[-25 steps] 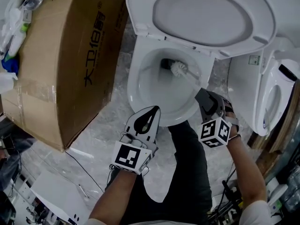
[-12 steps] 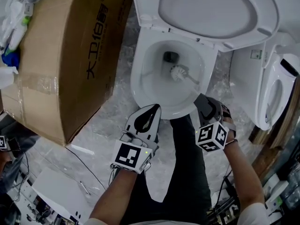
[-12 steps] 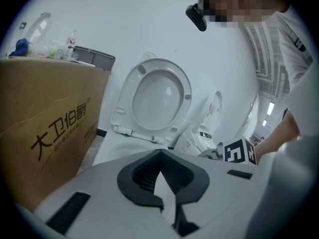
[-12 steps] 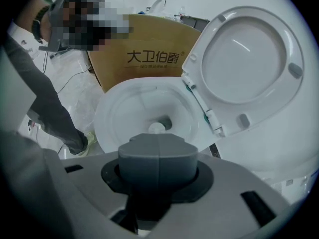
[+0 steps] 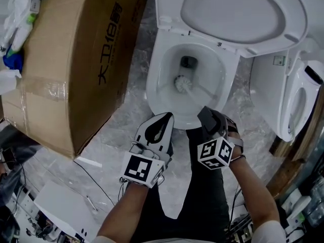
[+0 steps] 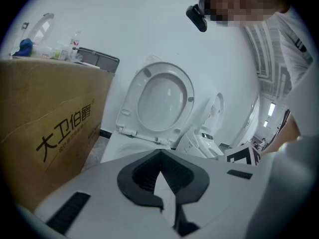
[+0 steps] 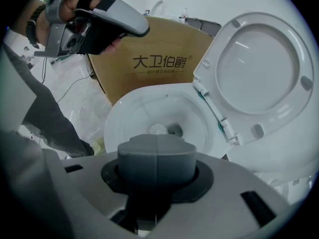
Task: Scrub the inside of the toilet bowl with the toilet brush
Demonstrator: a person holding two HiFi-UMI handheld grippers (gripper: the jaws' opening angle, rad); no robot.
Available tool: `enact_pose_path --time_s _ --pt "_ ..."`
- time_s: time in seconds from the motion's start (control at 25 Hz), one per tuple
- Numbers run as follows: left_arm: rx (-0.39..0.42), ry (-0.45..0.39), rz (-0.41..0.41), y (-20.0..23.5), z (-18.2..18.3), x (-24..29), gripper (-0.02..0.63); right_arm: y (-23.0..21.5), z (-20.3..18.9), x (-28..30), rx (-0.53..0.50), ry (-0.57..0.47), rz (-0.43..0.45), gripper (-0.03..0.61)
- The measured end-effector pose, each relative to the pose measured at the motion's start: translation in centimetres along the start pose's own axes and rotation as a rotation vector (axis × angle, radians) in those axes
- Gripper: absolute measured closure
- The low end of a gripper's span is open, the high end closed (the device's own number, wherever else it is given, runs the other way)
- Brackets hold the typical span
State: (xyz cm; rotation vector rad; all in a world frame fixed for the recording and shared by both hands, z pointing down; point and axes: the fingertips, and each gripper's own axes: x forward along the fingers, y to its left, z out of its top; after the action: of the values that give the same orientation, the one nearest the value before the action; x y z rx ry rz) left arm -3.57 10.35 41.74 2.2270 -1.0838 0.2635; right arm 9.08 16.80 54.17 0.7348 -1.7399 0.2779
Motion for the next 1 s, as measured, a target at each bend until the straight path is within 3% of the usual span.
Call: enact_pose_path --time_s 0.52,1.0 --pt "0.008 -0.014 -0.010 1.6 -0.8 2.8 0.606 -4.0 0.5 6.0 0.023 0.050 -0.071 0.423" --pt "0.033 -0.006 0.003 3.1 -0.7 5.6 0.606 -6.7 1.1 10.4 0.021 0.070 -0.080 0.423"
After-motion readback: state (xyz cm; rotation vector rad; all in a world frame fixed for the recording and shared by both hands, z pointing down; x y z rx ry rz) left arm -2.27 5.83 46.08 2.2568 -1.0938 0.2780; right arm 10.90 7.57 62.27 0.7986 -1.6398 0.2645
